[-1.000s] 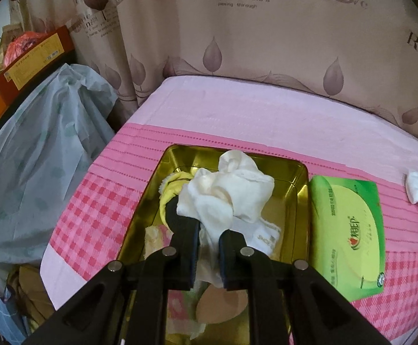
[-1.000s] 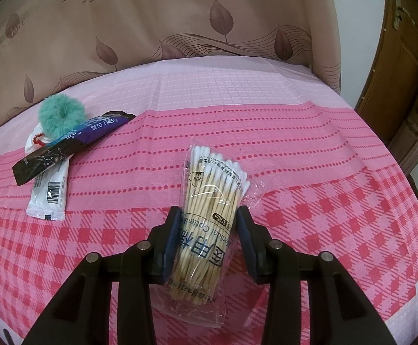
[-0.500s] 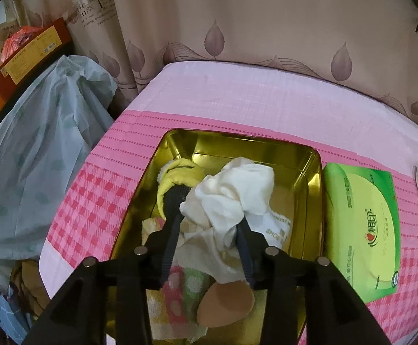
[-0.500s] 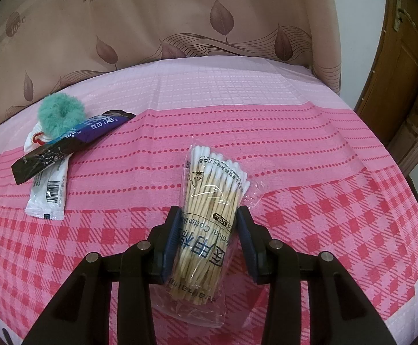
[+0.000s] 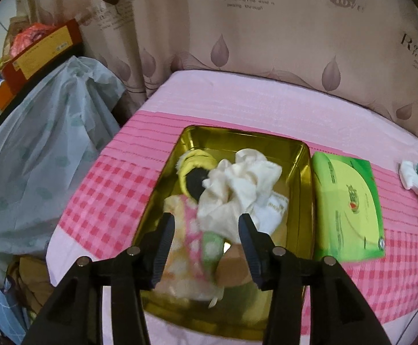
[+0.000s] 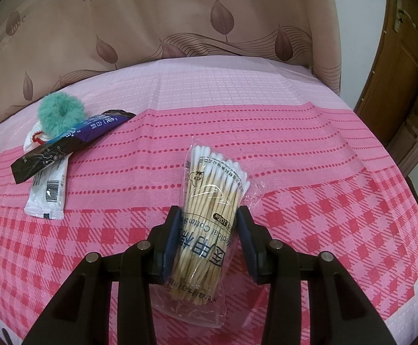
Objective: Organize soft objects
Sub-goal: 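Carry the cream scrunchie into the gold tin with the left gripper and release, then lower the cotton swab pack into the gold tin and open the right gripper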
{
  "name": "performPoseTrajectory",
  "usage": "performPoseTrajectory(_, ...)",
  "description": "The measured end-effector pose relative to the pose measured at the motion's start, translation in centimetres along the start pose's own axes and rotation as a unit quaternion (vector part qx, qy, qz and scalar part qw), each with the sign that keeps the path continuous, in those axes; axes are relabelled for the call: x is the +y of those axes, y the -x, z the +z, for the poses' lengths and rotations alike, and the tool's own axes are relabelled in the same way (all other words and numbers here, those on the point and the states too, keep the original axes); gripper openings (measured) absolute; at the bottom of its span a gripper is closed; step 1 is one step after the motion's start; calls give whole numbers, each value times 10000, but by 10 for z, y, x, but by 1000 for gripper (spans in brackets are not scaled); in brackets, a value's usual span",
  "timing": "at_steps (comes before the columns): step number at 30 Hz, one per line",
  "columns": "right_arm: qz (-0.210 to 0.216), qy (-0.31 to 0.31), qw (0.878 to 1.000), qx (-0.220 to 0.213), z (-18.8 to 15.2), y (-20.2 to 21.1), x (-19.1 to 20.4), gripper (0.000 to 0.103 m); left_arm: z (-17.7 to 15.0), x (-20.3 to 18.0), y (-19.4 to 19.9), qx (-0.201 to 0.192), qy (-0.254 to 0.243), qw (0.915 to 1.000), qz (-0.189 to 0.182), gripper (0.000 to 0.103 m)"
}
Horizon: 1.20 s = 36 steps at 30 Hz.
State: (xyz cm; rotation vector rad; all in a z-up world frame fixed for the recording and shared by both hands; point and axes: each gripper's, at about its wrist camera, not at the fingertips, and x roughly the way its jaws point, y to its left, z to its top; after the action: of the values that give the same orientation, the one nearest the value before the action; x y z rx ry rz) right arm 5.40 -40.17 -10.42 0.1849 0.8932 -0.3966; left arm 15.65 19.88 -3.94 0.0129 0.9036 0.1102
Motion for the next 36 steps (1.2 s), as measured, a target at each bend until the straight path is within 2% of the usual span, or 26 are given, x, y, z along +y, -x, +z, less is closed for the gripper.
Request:
performPoseTrajectory(7, -25, 26, 10000, 5, 0, 0, 1, 38, -32, 22, 27, -198, 94, 9996, 171, 47)
performPoseTrajectory(15, -13, 29, 10000, 1, 0, 0, 0, 39, -56, 58, 32, -215, 483, 9980, 344, 47)
performPoseTrajectory(19, -24, 87, 10000, -21, 0, 1, 0, 34, -61, 73, 27, -134, 815, 9962, 278, 47)
performPoseTrajectory(23, -95, 184, 9998, -47, -1, 3, 4, 29, -63, 78, 28, -208, 857, 9951, 438, 47)
performPoseTrajectory(29, -142, 207, 9997, -22, -4, 9, 14, 28, -65, 89, 21, -87, 1086, 9936, 313, 47)
performPoseTrajectory(36, 38, 454, 9989, -106, -5, 29, 44, 28, -68, 104, 21, -90, 1460, 9889, 272, 47)
